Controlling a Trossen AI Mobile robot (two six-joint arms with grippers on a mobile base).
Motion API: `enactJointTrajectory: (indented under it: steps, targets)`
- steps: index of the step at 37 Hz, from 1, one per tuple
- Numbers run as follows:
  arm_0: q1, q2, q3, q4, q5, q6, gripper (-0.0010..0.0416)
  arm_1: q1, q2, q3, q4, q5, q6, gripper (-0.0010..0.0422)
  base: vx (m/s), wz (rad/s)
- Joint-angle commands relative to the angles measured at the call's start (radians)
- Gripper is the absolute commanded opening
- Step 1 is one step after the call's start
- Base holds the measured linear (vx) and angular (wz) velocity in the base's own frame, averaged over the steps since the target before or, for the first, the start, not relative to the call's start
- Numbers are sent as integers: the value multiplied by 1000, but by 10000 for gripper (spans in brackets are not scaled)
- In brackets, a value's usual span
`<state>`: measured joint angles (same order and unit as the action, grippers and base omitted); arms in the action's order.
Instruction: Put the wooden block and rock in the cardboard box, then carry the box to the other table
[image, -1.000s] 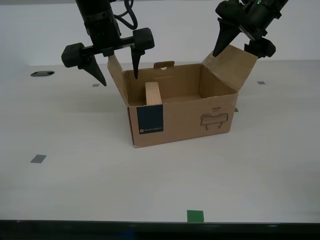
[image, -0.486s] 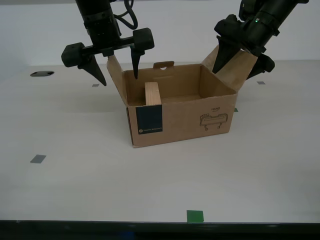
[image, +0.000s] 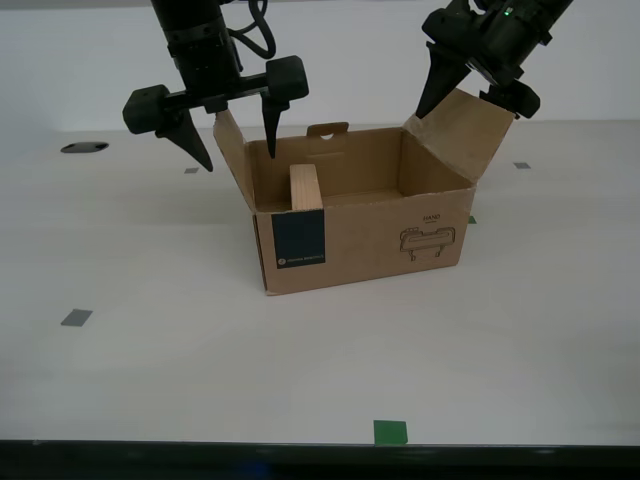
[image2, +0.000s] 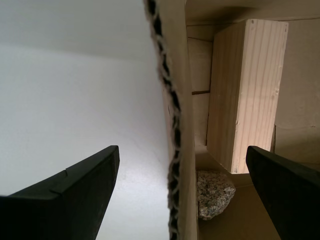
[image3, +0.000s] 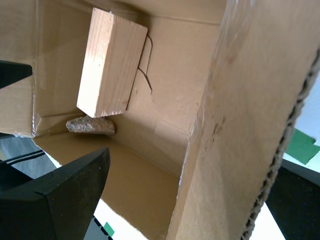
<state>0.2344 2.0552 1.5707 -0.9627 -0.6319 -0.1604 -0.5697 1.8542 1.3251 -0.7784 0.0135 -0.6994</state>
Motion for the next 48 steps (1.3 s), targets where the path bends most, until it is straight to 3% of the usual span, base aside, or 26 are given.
enactJointTrajectory:
  steps: [1,26,34,40,44,48]
  targets:
    - [2,0,-13,-6,-8,0,390,0,0,1,2,0,1,346,0,0]
    - [3,0,-14,-2,-7,1,387,0,0,0,61,-2,1,346,0,0]
    - [4,0,-14,0,-7,4,338,0,0,0,62,-2,1,339,0,0]
    - [4,0,-14,2,-7,4,275,0,0,0,62,-2,6,278,0,0]
    - [5,0,-14,5,-7,4,227,0,0,0,63,-2,61,208,0,0]
    - [6,0,-14,20,-6,5,178,0,0,0,63,-3,65,137,0,0]
